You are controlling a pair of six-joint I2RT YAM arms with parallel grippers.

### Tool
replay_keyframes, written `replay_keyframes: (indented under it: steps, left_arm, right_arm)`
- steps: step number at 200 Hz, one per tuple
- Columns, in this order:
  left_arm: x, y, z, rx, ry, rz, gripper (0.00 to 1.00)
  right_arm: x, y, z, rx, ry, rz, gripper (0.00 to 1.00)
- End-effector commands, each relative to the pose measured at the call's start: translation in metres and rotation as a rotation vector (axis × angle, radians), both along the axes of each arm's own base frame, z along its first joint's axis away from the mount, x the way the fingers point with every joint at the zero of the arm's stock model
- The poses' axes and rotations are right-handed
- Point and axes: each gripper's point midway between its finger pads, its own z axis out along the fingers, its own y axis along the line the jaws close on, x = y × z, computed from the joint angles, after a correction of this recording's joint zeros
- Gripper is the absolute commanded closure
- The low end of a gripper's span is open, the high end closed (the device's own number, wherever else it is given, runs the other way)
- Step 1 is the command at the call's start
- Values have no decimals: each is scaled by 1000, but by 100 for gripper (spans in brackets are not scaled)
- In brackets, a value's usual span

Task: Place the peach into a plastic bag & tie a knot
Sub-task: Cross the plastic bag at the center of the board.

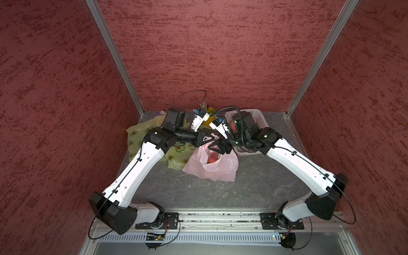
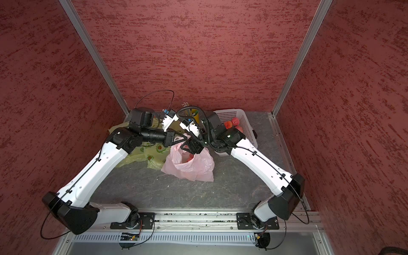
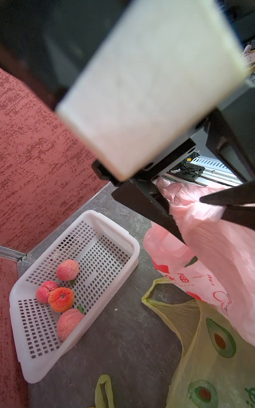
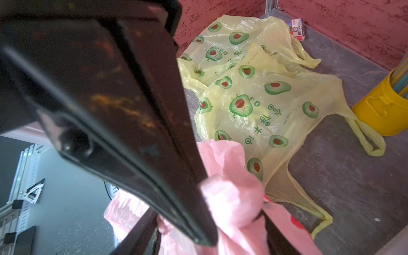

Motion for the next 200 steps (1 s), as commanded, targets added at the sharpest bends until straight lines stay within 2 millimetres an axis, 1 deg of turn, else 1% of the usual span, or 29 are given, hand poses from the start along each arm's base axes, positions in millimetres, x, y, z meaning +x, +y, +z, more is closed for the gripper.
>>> replay_keyframes:
  steps: [1,18,30,46,54,67,78,89,103,121,132,145,166,200]
  left_arm:
    - [-2,-4,5,-11,-5,-24,100]
    - [-1,-4,4,-7,-3,-23,100]
    - [-1,-4,3,-6,0,-23,100]
    - [-1,-4,2,-5,1,-23,100]
    - [-1,-4,1,-2,4,-22,100]
    - [-1,-3,0,2,5,-19,100]
    - [-1,-2,-1,5,7,-14,98]
    - [-1,-1,-1,6,6,-9,92]
    - [0,1,-2,9,7,0,82]
    - [1,4,-2,9,6,10,63]
    - [1,5,-3,12,6,15,50]
    - [1,7,-3,17,1,22,41]
    - [0,12,-9,45,-2,37,35]
    - [-5,17,-21,83,10,40,32]
  right_arm:
    - [7,1,13,10,-40,-29,50]
    - [10,0,16,16,-56,-46,56]
    - [11,0,17,18,-61,-53,65]
    - [12,-1,16,19,-60,-62,73]
    - [14,-1,15,16,-62,-69,79]
    - [15,-3,13,8,-65,-83,84]
    - [17,-5,12,1,-68,-94,88]
    - [17,-6,11,-4,-72,-102,89]
    - [17,-9,10,-8,-75,-109,93]
    - [17,-10,9,-10,-79,-115,97]
    - [17,-11,8,-12,-78,-118,98]
    - [16,-11,7,-10,-77,-116,100]
    - [15,-11,6,-9,-72,-113,100]
    - [15,-12,9,-3,-77,-113,100]
